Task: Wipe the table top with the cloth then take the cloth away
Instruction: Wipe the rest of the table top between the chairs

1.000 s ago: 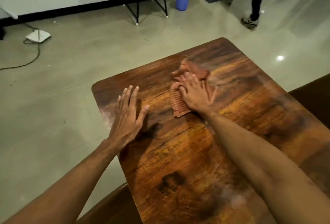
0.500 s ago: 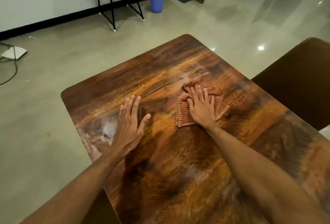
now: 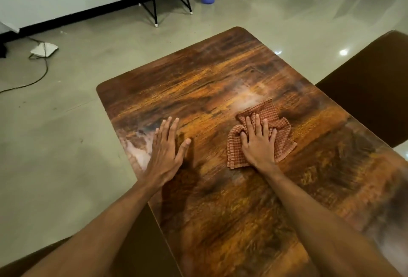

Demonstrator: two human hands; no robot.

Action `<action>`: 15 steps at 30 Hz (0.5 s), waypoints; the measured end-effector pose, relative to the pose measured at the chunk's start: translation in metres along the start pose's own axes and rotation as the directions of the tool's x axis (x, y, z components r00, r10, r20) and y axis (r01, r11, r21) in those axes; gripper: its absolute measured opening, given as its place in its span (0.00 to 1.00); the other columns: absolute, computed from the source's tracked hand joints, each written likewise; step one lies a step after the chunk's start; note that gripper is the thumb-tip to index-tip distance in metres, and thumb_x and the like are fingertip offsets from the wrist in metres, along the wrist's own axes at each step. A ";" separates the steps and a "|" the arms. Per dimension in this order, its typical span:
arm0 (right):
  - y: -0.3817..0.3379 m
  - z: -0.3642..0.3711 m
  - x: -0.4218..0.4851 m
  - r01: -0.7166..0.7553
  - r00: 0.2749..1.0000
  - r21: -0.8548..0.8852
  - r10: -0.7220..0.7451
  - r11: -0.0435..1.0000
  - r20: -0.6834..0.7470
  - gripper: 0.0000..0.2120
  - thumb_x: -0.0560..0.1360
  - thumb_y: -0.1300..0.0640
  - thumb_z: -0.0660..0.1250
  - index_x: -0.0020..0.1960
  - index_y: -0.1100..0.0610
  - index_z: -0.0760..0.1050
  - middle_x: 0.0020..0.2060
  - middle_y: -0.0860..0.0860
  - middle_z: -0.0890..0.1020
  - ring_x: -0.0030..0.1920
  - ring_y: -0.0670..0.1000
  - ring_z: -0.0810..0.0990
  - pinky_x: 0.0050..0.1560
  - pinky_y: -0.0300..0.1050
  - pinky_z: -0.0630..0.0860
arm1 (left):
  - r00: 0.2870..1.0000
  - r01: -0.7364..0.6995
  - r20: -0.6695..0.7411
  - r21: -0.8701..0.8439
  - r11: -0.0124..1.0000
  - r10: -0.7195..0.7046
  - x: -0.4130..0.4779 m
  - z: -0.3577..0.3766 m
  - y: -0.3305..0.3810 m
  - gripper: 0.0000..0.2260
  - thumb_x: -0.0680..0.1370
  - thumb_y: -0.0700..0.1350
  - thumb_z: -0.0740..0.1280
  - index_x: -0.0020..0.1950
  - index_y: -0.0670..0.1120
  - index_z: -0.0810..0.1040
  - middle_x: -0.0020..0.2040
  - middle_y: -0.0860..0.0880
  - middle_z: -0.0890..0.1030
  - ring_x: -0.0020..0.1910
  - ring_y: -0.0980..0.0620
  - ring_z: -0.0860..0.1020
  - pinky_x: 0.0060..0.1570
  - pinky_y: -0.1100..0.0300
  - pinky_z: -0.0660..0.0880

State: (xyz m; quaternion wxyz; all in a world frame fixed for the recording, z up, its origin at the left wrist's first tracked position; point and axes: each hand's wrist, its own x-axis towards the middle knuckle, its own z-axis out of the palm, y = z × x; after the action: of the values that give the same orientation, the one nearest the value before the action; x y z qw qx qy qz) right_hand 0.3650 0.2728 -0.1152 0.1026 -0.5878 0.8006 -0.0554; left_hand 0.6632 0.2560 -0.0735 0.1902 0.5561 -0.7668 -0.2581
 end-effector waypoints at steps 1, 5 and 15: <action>-0.023 0.005 -0.009 0.034 0.999 0.000 -0.034 0.999 0.006 0.30 0.84 0.40 0.46 0.84 0.46 0.47 0.84 0.51 0.47 0.83 0.59 0.44 0.79 0.69 0.42 | 1.000 0.015 0.009 -0.006 1.000 -0.014 -0.005 -0.002 -0.002 0.32 0.81 0.66 0.48 0.82 0.54 0.48 0.83 0.53 0.46 0.81 0.55 0.42 0.79 0.52 0.40; -0.137 0.041 -0.063 0.594 0.795 0.032 -0.592 0.804 0.134 0.30 0.83 0.41 0.47 0.83 0.47 0.51 0.84 0.49 0.49 0.83 0.57 0.45 0.78 0.71 0.47 | 0.996 0.083 -0.034 0.003 0.997 -0.083 -0.020 -0.016 -0.014 0.32 0.81 0.65 0.49 0.82 0.55 0.47 0.83 0.53 0.47 0.81 0.55 0.43 0.79 0.52 0.41; -0.243 0.048 -0.030 0.678 0.724 0.009 -0.670 0.735 0.167 0.29 0.85 0.45 0.48 0.84 0.49 0.47 0.84 0.50 0.45 0.83 0.56 0.42 0.79 0.69 0.42 | 0.977 0.156 -0.163 0.098 0.983 -0.139 -0.050 -0.056 -0.075 0.32 0.82 0.63 0.51 0.82 0.51 0.51 0.83 0.48 0.52 0.82 0.51 0.49 0.79 0.52 0.45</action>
State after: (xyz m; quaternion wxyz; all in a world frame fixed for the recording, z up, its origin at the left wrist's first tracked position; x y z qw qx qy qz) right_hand 0.6111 0.2290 -0.1083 0.1234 -0.8432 0.5228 -0.0208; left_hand 0.7678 0.2750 -0.0753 0.1986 0.6395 -0.7193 -0.1846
